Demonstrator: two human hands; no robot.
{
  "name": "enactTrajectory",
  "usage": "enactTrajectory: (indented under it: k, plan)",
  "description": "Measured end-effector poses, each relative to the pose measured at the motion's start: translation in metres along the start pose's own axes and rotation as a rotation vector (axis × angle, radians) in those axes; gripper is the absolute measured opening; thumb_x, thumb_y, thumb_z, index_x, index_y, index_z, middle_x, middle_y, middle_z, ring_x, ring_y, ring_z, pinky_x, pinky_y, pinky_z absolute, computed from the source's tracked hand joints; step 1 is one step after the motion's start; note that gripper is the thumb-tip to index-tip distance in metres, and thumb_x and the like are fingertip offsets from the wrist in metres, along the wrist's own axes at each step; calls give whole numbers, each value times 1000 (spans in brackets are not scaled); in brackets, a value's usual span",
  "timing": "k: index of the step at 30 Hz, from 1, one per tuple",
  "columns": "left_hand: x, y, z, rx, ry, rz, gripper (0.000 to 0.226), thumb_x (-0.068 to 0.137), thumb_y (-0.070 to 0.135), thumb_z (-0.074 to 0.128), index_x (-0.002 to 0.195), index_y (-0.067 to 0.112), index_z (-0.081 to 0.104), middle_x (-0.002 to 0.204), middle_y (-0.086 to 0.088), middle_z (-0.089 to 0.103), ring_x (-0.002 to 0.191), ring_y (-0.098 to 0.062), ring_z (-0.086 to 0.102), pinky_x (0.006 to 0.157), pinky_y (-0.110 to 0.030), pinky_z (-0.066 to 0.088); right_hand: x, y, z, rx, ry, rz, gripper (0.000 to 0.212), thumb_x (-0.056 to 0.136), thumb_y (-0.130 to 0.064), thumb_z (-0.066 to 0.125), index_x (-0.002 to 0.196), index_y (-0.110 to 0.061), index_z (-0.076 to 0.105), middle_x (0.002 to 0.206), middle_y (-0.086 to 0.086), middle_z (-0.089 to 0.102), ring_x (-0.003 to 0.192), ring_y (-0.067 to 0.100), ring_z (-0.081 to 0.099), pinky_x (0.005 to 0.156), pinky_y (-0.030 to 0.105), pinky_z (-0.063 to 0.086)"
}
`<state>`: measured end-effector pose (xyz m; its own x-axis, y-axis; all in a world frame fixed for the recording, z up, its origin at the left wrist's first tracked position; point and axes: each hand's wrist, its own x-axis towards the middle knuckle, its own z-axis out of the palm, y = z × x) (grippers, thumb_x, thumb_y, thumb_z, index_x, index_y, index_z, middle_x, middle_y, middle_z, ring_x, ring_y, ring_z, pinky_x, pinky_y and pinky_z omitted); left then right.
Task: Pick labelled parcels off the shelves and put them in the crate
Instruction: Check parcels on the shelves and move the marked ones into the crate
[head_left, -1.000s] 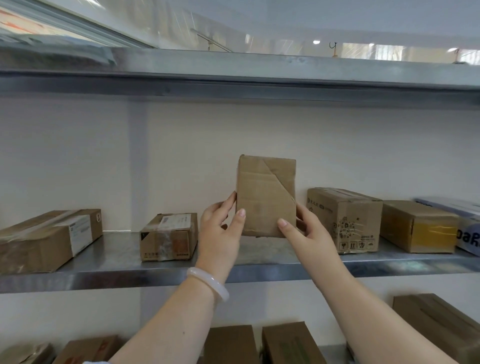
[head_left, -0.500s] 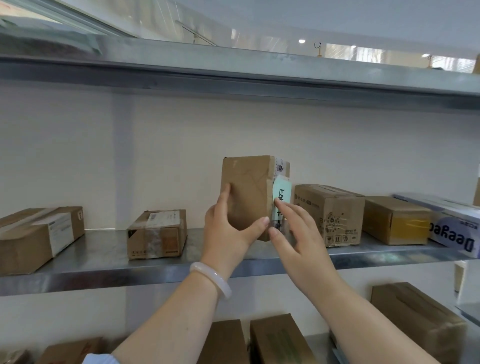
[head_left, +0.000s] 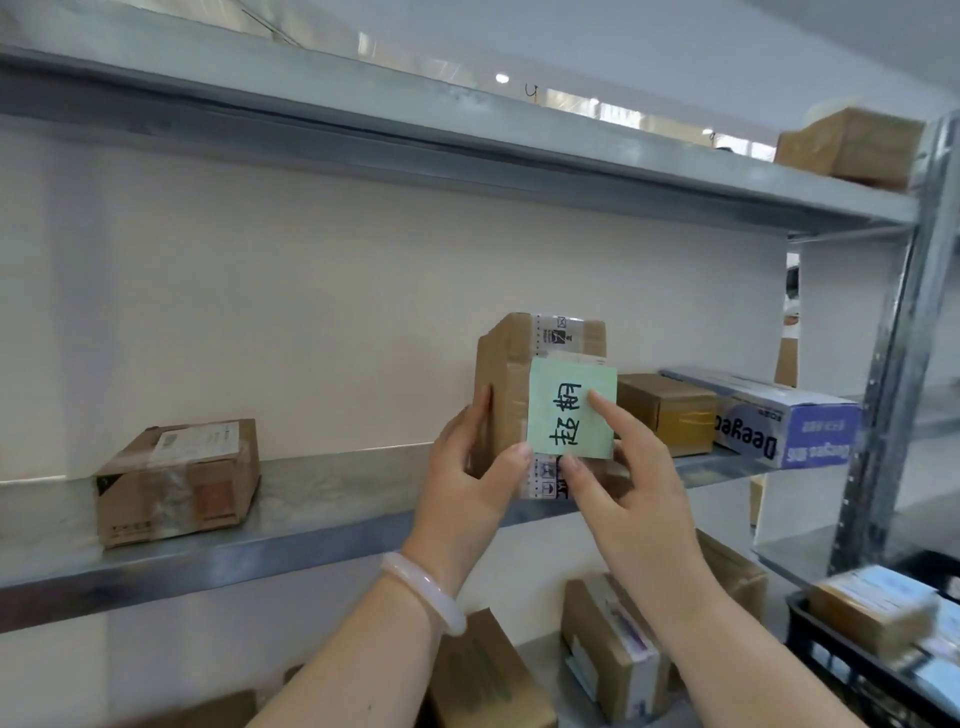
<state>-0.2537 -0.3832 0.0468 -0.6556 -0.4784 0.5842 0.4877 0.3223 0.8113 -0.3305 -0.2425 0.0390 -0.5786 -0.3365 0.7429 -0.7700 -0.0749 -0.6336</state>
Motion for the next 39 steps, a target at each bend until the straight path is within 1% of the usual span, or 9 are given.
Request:
enactTrajectory:
  k: [3, 8, 12, 14, 18, 21, 26, 36, 39]
  plan:
    - [-7, -4, 17, -64, -98, 0, 64, 89, 18, 71, 141, 41, 41, 130, 8, 62, 115, -2, 61, 91, -28, 56, -14, -6, -17, -137, 41, -42, 61, 86, -27, 69, 129, -57, 37, 121, -47, 36, 119, -11, 41, 78, 12, 51]
    - [-19, -5, 37, -73, -178, -12, 83, 67, 50, 77, 139, 59, 36, 143, 12, 48, 127, -3, 50, 99, -36, 52, -42, -18, -42, -248, 122, 5, 62, 85, -28, 70, 133, -53, 40, 123, -44, 35, 120, -7, 41, 84, 24, 56]
    - [-39, -4, 51, -234, -339, -15, 70, 80, 24, 79, 128, 61, 44, 137, 6, 53, 118, 0, 57, 84, -24, 57, -80, -42, -54, -246, 231, 76, 63, 82, -27, 73, 132, -51, 43, 128, -26, 44, 117, 0, 51, 81, 23, 56]
    - [-54, -5, 59, -287, -416, -35, 71, 80, 23, 79, 130, 60, 44, 136, 6, 54, 117, -1, 58, 84, -27, 57, -106, -59, -61, -266, 273, 148, 67, 80, -29, 74, 132, -55, 42, 130, -19, 49, 113, 0, 56, 81, 20, 55]
    - [-97, -10, 78, -357, -620, -120, 79, 69, 47, 76, 137, 62, 38, 140, 5, 52, 123, -15, 57, 97, -43, 53, -175, -91, -83, -575, 309, 314, 79, 78, -36, 76, 138, -59, 30, 135, -35, 40, 128, -4, 42, 101, 26, 43]
    - [-142, -7, 100, -452, -774, -199, 79, 69, 43, 77, 139, 55, 42, 138, 2, 55, 121, -13, 59, 95, -38, 55, -237, -120, -97, -779, 337, 498, 90, 75, -45, 78, 141, -61, 20, 139, -44, 26, 133, -12, 29, 111, 27, 33]
    - [-236, 27, 138, -608, -1045, -316, 77, 74, 30, 75, 143, 45, 43, 136, -3, 56, 115, -11, 63, 83, -23, 56, -331, -191, -116, -1085, 420, 795, 98, 73, -58, 73, 145, -57, 8, 154, -30, 16, 141, -7, 15, 117, 33, 26]
    - [-417, 169, 182, -792, -1512, -273, 64, 89, 6, 68, 128, 52, 47, 120, 6, 69, 108, -9, 67, 80, -22, 56, -490, -358, -144, -1505, 809, 1171, 99, 73, -75, 59, 142, -57, -10, 161, -15, 5, 147, 9, 6, 119, 34, 16]
    - [-484, 216, 188, -818, -1649, -297, 68, 88, 10, 69, 137, 49, 43, 129, 2, 63, 110, -10, 66, 82, -26, 57, -535, -413, -145, -1532, 918, 1302, 101, 75, -76, 56, 148, -50, -8, 161, -13, 1, 148, 9, 3, 119, 35, 13]
